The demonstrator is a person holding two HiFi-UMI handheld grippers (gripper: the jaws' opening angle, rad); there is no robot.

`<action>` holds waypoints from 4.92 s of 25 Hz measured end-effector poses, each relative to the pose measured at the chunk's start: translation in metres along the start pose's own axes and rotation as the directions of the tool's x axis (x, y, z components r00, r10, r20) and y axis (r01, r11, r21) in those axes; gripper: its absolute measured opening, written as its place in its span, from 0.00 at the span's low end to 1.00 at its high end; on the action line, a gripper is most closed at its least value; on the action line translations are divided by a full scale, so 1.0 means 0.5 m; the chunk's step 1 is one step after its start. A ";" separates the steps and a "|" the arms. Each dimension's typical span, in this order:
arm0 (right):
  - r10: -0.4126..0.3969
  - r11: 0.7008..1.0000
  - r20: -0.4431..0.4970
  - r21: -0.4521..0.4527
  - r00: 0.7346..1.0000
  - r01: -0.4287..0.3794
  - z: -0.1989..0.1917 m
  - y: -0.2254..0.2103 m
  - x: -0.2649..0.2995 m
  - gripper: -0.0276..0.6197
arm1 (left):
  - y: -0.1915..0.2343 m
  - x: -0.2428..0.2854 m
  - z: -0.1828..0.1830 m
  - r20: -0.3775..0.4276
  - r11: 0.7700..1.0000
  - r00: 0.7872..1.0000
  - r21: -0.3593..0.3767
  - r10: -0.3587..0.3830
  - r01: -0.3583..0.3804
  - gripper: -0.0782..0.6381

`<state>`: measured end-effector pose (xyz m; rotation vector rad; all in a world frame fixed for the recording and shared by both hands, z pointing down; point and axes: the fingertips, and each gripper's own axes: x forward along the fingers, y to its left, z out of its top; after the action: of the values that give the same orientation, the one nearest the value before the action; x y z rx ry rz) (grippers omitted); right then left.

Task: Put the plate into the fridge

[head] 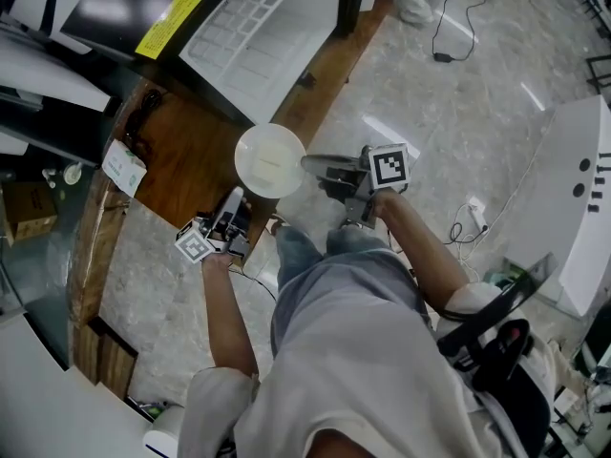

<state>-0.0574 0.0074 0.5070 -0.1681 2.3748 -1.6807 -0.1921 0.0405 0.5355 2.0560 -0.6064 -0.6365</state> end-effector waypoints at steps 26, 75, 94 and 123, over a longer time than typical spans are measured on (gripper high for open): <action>-0.024 0.998 0.086 -0.054 0.996 0.028 0.110 0.042 -0.177 0.08 | -0.092 0.231 -0.046 0.059 0.984 0.990 0.121 0.125 -0.131 0.18; 0.055 0.967 -0.096 0.254 0.994 -0.029 0.942 -0.018 -0.045 0.08 | -0.044 0.813 0.413 0.707 0.404 0.407 0.185 0.578 -0.896 0.26; -0.009 0.962 -0.109 0.269 0.994 0.038 0.976 -0.014 0.038 0.08 | -0.015 0.995 0.374 0.611 0.202 0.488 0.477 0.623 -0.855 0.31; -0.276 0.378 -0.257 -0.915 0.926 -0.142 0.918 0.041 0.083 0.07 | 0.008 0.935 0.435 0.649 0.186 0.451 0.436 0.613 -0.881 0.28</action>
<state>0.0179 -0.4145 0.3369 -0.1209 3.3705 -0.0963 0.0195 -0.3851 0.3351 1.8880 -2.2963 -0.0478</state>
